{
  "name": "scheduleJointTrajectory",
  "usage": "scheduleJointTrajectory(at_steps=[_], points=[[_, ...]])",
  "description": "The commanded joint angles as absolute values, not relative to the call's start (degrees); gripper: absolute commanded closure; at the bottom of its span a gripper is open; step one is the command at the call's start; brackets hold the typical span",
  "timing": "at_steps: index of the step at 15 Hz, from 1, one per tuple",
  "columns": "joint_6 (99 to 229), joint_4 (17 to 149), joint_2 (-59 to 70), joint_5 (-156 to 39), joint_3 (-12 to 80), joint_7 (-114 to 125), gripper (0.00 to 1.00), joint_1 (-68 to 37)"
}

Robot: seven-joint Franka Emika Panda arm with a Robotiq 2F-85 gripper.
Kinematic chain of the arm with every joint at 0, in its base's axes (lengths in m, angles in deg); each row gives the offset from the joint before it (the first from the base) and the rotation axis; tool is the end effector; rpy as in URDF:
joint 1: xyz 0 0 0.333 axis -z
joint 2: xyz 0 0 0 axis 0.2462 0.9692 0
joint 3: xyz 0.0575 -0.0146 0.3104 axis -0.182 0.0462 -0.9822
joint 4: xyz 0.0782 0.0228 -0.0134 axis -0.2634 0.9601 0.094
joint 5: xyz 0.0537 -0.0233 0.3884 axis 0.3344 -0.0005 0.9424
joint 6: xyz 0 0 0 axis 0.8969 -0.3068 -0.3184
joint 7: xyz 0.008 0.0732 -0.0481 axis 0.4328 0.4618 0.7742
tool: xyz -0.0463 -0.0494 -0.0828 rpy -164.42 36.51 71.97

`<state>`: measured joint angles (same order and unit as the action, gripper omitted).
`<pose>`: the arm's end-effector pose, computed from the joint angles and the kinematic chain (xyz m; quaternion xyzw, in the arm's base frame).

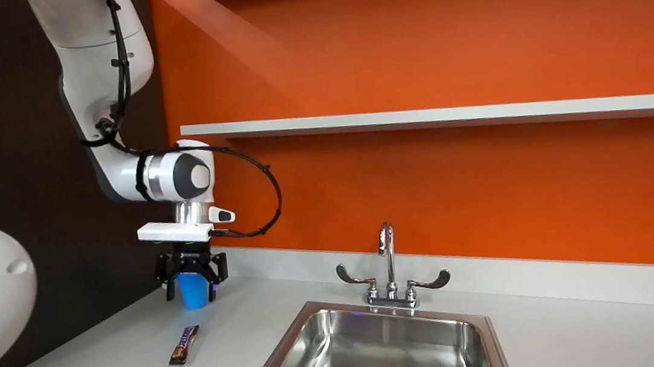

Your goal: Pick up the object from the counter and place it on the shelf

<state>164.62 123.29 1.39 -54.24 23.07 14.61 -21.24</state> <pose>0.4901 0.1232 0.2387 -0.9855 -0.1473 0.0824 0.0153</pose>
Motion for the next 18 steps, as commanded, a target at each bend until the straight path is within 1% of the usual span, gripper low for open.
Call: scheduleJointTrajectory(at_steps=[1, 8, 18], points=[[165.5, 121.8, 4.2, -51.3, 21.4, 19.4, 0.0, -20.6], [168.1, 121.2, 7.5, -50.2, 19.8, 20.7, 0.0, -20.7], [176.8, 118.6, 14.5, -51.8, 20.0, 18.8, 0.0, -21.2]])
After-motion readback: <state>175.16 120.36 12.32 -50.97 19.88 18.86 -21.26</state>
